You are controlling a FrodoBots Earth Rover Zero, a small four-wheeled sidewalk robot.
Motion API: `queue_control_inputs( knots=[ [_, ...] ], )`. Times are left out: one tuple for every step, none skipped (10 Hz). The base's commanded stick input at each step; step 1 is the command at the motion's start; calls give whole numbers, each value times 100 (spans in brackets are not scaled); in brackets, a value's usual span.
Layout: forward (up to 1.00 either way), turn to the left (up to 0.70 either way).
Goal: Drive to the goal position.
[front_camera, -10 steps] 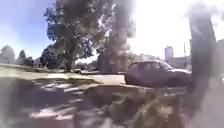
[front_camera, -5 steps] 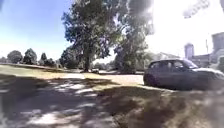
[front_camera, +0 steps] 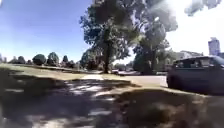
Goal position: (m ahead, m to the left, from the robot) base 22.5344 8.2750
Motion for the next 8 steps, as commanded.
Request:
queue_control_inputs(
  knots=[
    [70,0],
    [70,0],
    [70,0],
    [70,0],
    [70,0],
    [70,0],
    [70,0],
    [70,0]
  ],
)
